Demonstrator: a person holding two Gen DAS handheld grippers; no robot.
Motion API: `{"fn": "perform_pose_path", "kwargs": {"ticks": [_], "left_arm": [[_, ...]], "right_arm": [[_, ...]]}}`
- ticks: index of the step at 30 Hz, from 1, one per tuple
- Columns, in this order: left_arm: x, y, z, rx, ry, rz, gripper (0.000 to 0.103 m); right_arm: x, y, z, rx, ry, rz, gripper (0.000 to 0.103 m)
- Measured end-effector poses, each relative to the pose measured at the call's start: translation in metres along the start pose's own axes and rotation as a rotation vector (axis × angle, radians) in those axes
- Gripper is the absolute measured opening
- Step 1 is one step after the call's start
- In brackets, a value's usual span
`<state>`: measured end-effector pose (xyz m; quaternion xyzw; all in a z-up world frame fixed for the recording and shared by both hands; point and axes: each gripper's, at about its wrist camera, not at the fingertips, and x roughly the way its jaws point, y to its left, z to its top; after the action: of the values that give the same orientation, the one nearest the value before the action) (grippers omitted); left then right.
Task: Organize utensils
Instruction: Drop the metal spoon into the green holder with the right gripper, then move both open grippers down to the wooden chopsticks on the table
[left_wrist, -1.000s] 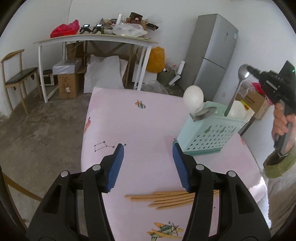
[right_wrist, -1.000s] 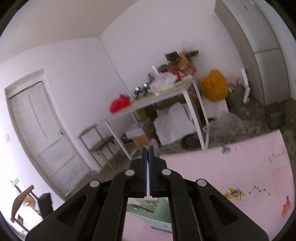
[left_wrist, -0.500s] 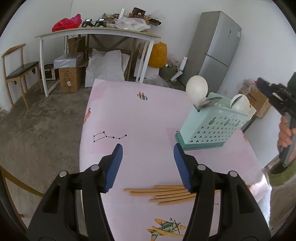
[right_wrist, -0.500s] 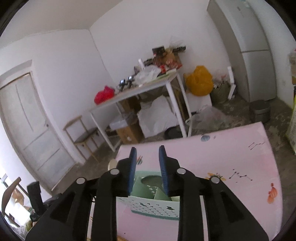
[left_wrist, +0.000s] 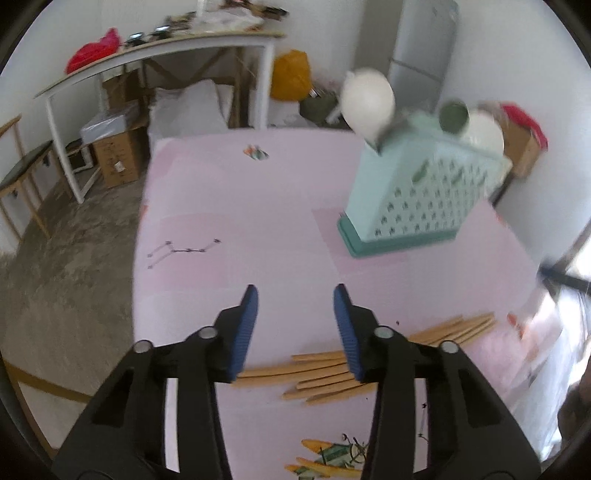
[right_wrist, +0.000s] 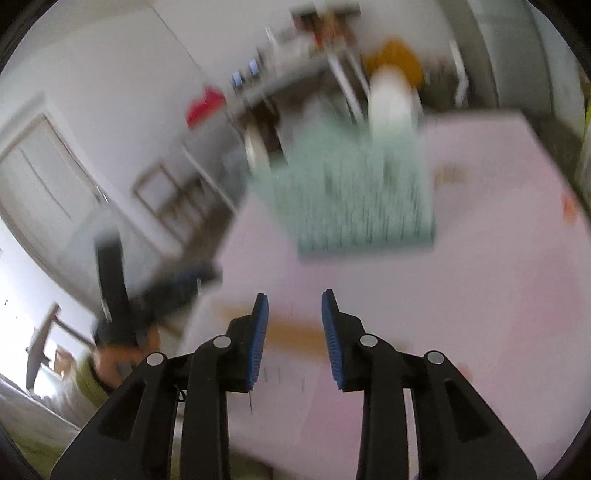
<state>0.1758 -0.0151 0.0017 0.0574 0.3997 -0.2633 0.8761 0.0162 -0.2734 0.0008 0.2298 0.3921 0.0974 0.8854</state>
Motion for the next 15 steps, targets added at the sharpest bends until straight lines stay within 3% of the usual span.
{"fn": "perform_pose_path", "kwargs": {"ticks": [3, 6, 8, 15], "left_arm": [[0.02, -0.013, 0.0, 0.076, 0.04, 0.026, 0.019], [0.037, -0.022, -0.001, 0.144, 0.077, 0.064, 0.008], [0.051, -0.025, -0.006, 0.165, 0.128, 0.088, 0.003], [0.042, -0.032, -0.018, 0.19, 0.143, 0.097, 0.0]], "right_arm": [[0.037, 0.004, -0.028, 0.017, 0.123, -0.056, 0.03], [0.057, 0.007, -0.037, 0.029, 0.172, -0.079, 0.03], [0.067, 0.004, -0.038, 0.064, 0.188, -0.071, 0.03], [0.075, -0.014, -0.03, 0.163, 0.158, -0.061, 0.029]]}}
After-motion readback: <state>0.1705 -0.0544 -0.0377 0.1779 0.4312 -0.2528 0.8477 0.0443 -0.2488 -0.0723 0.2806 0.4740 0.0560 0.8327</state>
